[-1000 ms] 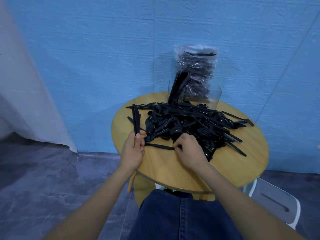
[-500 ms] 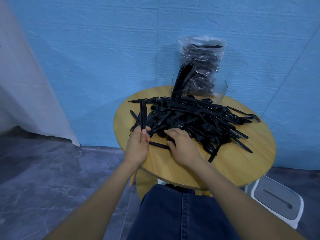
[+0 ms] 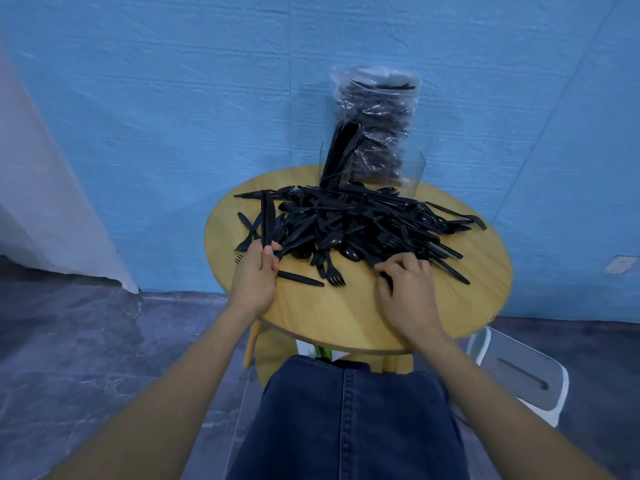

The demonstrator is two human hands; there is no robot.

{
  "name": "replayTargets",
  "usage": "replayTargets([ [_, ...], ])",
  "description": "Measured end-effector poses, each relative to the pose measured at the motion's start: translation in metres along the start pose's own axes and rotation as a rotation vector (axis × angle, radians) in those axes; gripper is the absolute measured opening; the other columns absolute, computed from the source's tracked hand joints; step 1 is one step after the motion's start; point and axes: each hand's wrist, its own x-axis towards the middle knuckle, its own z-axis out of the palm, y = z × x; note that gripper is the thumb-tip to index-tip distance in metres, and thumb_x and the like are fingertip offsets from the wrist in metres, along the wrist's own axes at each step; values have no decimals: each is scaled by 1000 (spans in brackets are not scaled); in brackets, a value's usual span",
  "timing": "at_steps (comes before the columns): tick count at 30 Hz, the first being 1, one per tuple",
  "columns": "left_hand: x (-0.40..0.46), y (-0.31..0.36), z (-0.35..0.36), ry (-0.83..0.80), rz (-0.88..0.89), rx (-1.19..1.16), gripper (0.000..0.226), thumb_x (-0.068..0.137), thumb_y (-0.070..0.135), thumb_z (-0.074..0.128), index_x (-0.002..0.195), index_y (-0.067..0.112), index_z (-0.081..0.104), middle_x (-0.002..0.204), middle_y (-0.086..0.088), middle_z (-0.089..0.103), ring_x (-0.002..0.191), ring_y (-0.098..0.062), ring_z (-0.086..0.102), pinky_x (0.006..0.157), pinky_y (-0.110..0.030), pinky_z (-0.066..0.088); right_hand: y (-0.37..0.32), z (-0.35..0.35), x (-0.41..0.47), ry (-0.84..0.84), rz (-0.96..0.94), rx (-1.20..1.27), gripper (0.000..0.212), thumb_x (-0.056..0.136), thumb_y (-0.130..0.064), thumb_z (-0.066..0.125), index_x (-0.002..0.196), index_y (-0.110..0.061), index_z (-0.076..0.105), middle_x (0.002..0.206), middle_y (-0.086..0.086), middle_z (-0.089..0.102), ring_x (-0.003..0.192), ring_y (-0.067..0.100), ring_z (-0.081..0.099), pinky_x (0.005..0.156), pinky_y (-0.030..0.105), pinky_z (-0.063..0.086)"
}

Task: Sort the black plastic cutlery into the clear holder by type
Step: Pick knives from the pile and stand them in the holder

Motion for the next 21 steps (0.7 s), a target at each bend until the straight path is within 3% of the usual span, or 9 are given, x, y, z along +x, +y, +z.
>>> replayTargets([
  [5,0,4,2,-7,-1,1,26,104,22,27,104,14,52,70,2,47,61,-12,42,65,-33,37,-8,1,-5,-106,-137,149,34,96,-16,50,128,-10,57,126,3,51,115,18,41,96,19,28],
  [9,-3,17,14,-28,36,-85,25,103,24,28,104,16,52,69,2,46,60,-13,41,62,-34,35,-3,-5,-2,17,-51,355,28,97,-9,45,120,-9,62,120,1,55,113,15,45,92,16,28],
  [11,-5,27,25,-54,72,-98,25,103,24,28,105,16,52,69,3,46,58,-12,40,58,-32,34,12,-11,-1,96,43,332,31,95,0,45,118,-9,63,118,3,57,115,19,48,92,17,30],
  [15,-4,49,54,-85,129,-79,24,103,22,27,105,18,51,70,4,47,58,-10,40,56,-26,35,44,-21,-3,96,168,276,42,86,13,43,115,-8,64,116,8,55,115,25,46,89,17,29],
  [18,-1,59,73,-130,141,-71,24,103,22,27,106,18,51,71,4,47,61,-8,43,58,-24,36,50,-18,-5,74,121,229,48,83,16,43,122,-7,61,119,8,54,115,25,43,90,16,25],
  [21,0,61,86,-155,140,-58,24,103,22,28,106,18,51,70,5,47,60,-8,43,57,-23,37,50,-11,-3,-21,36,90,60,80,12,43,134,-13,52,133,4,50,122,23,38,103,24,27],
])
